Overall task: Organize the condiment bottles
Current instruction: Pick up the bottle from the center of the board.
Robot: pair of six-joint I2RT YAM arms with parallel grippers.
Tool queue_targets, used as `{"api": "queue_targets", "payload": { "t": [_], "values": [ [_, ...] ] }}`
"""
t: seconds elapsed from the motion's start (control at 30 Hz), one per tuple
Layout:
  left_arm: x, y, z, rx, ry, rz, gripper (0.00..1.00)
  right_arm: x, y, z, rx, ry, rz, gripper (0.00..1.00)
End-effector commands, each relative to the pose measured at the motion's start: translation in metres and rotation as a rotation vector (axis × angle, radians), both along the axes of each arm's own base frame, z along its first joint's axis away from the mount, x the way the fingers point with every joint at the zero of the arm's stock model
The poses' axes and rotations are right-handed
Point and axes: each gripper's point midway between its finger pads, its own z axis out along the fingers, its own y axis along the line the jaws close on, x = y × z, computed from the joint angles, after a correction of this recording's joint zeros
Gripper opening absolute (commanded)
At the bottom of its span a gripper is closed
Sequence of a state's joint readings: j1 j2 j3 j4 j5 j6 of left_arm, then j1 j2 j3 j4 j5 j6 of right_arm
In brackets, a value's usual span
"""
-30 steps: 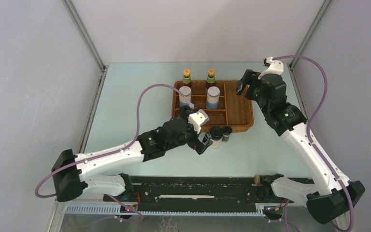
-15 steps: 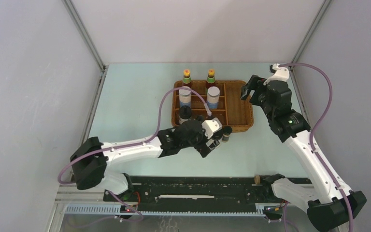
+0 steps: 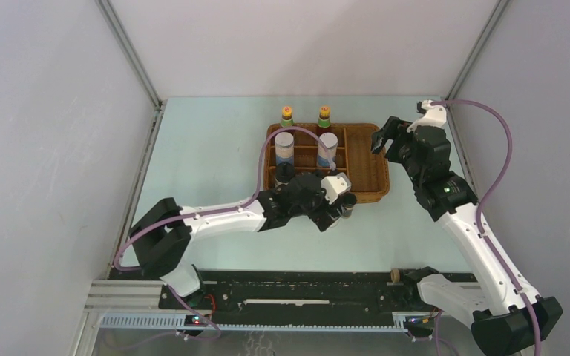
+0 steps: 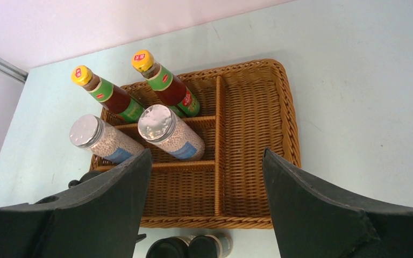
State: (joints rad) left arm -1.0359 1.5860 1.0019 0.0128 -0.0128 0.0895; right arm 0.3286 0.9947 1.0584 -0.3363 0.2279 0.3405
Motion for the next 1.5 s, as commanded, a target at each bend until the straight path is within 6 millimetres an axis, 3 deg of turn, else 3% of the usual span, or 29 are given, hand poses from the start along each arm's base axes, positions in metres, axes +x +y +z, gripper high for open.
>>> {"api": "queue_targets", "payload": {
  "t": [0.0,0.77,1.03,1.27,1.4,1.47],
  "values": [
    [0.016,-0.021,0.033,-0.083,-0.054,-0.038,1.00,0.004,0.000,0.012,0.006,-0.054,0.010,0.83],
    [0.029,-0.031,0.018,-0.085,0.006,-0.064,1.00,0.011,-0.002,0.008,0.000,-0.049,0.006,0.83],
    [0.030,-0.032,0.012,-0.072,0.029,-0.057,0.92,0.010,-0.003,0.006,0.006,-0.053,0.001,0.83],
    [0.031,-0.036,0.011,-0.064,0.043,-0.058,0.78,0.008,-0.005,0.008,0.007,-0.057,-0.001,0.83],
    [0.031,-0.039,0.013,-0.072,0.049,-0.063,0.63,0.007,-0.005,0.008,0.006,-0.054,-0.002,0.83],
    [0.031,-0.040,0.014,-0.078,0.053,-0.065,0.51,0.006,-0.005,0.008,0.006,-0.054,-0.002,0.83]
  ]
}}
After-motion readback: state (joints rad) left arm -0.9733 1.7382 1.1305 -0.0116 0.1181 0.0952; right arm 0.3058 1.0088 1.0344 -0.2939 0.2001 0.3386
